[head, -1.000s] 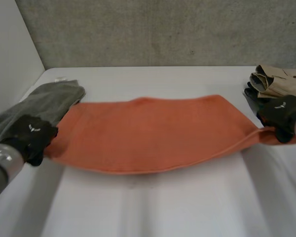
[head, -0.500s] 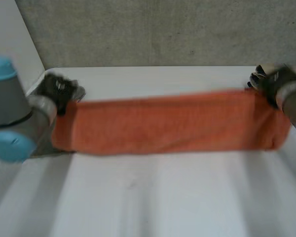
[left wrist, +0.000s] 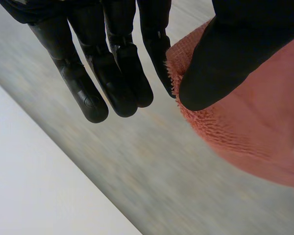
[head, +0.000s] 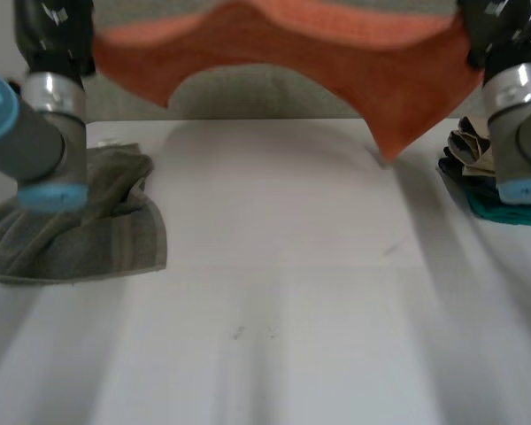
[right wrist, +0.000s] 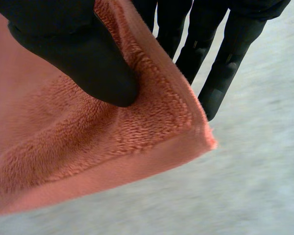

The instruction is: Fold the laundry.

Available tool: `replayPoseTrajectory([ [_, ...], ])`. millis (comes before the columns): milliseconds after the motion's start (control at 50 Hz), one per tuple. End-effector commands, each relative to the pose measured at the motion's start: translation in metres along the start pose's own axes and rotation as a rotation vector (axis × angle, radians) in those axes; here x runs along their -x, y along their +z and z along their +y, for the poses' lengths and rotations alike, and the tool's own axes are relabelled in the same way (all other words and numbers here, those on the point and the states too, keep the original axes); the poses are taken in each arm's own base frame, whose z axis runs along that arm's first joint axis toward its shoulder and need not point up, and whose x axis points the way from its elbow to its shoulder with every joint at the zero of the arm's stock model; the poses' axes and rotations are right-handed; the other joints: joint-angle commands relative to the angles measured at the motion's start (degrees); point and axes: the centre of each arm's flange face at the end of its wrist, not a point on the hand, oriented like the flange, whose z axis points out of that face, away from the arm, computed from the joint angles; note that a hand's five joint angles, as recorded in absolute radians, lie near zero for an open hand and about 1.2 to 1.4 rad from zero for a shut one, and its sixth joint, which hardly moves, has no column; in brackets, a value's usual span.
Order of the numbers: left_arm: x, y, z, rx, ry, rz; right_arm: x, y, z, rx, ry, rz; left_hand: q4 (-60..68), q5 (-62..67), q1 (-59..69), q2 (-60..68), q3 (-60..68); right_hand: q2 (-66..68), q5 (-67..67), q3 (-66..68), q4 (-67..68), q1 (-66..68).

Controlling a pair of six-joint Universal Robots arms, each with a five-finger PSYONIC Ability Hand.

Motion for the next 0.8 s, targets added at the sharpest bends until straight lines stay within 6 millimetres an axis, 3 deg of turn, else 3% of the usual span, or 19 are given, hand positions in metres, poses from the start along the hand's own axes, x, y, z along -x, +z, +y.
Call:
replayPoseTrajectory([
  [20,-0.027,-0.056,0.043,0.212,0.015,0.152,0.052,-0.043,0.040,0.166,0.054,-0.276,11.0,13.4,15.1,11.3,11.5,12.1,11.2,11.8,11.2,13.4],
  [100,-0.029,-0.089,0.051,0.341,0.026,0.236,0.063,-0.067,0.049,0.241,0.052,-0.348,11.0,13.4,15.1,11.3,11.5,12.1,11.2,11.8,11.2,13.4],
  [180,-0.016,-0.112,0.037,0.408,0.029,0.280,0.052,-0.082,0.048,0.298,0.052,-0.361,11.0,13.4,15.1,11.3,11.5,12.1,11.2,11.8,11.2,13.4],
  [340,0.039,-0.131,-0.015,0.433,0.054,0.237,-0.016,-0.099,-0.009,0.440,0.065,-0.384,11.0,13.4,15.1,11.3,11.5,12.1,11.2,11.8,11.2,13.4],
  [360,0.051,-0.133,-0.028,0.429,0.060,0.226,-0.029,-0.102,-0.018,0.480,0.067,-0.383,11.0,13.4,15.1,11.3,11.5,12.1,11.2,11.8,11.2,13.4],
  [440,0.074,-0.141,-0.065,0.381,0.062,0.219,-0.068,-0.109,-0.044,0.547,0.051,-0.335,11.0,13.4,15.1,11.3,11.5,12.1,11.2,11.8,11.2,13.4],
  [520,0.087,-0.146,-0.085,0.343,0.055,0.233,-0.090,-0.120,-0.073,0.552,0.042,-0.325,11.0,13.4,15.1,11.3,11.5,12.1,11.2,11.8,11.2,13.4],
  [620,0.084,-0.151,-0.080,0.355,0.045,0.277,-0.085,-0.129,-0.069,0.602,0.054,-0.370,11.0,13.4,15.1,11.3,11.5,12.1,11.2,11.8,11.2,13.4],
  [800,0.046,-0.156,-0.013,0.561,0.036,0.404,-0.037,-0.138,-0.009,0.764,0.038,-0.534,11.0,13.4,15.1,11.3,11.5,12.1,11.2,11.8,11.2,13.4],
])
